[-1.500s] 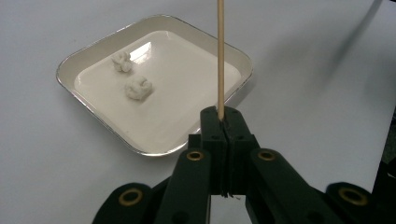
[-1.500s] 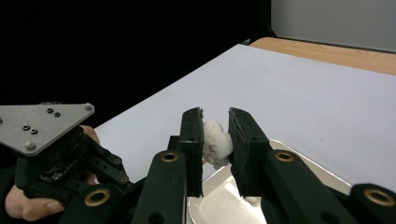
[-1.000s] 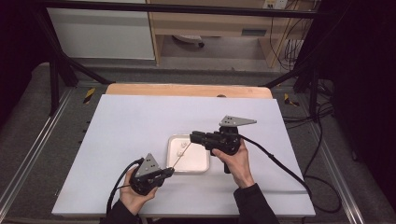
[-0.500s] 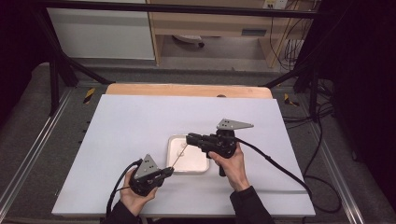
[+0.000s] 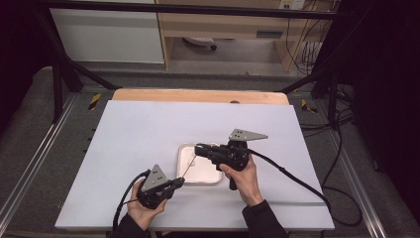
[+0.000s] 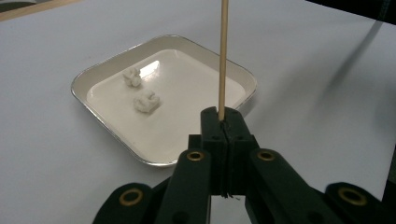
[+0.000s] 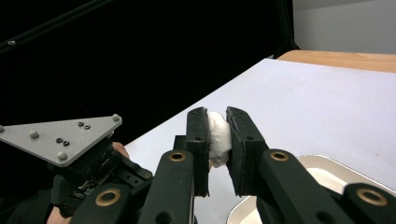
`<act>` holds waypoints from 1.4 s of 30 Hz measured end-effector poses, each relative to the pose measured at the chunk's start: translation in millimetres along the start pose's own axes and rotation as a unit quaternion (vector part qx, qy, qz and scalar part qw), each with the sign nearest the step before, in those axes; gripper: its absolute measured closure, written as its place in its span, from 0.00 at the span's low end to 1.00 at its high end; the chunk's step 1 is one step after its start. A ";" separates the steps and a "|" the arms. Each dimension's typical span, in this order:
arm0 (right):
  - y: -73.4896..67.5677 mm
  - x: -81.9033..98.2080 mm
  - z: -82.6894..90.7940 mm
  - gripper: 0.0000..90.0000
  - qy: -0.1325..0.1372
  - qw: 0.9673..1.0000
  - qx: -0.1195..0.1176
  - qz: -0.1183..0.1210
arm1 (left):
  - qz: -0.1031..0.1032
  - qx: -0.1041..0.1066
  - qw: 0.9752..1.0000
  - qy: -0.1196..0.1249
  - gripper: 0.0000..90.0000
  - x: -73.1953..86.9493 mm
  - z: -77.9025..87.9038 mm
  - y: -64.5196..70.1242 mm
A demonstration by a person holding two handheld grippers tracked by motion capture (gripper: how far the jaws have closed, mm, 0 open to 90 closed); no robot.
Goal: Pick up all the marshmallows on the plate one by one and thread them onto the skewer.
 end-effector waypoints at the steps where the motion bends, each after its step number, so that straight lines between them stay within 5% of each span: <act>1: -0.4 0.5 -0.2 0.89 0.000 1.000 -0.001 0.001 | 0.002 0.000 1.000 0.001 0.99 0.1 -0.4 0.0; 42: -6.3 15.3 -10.6 0.91 -0.009 1.000 -0.011 0.004 | -0.008 -0.009 1.000 -0.010 0.99 -1.4 0.7 1.7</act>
Point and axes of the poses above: each handheld gripper's, and its own axes: z roughly backward along the jaws, x roughly out of its underside, y roughly to its right, the point moved 6 cm from there along -z, roughly forward along the jaws, and after that the axes turned 4 degrees about -y, right-handed, at the moved point
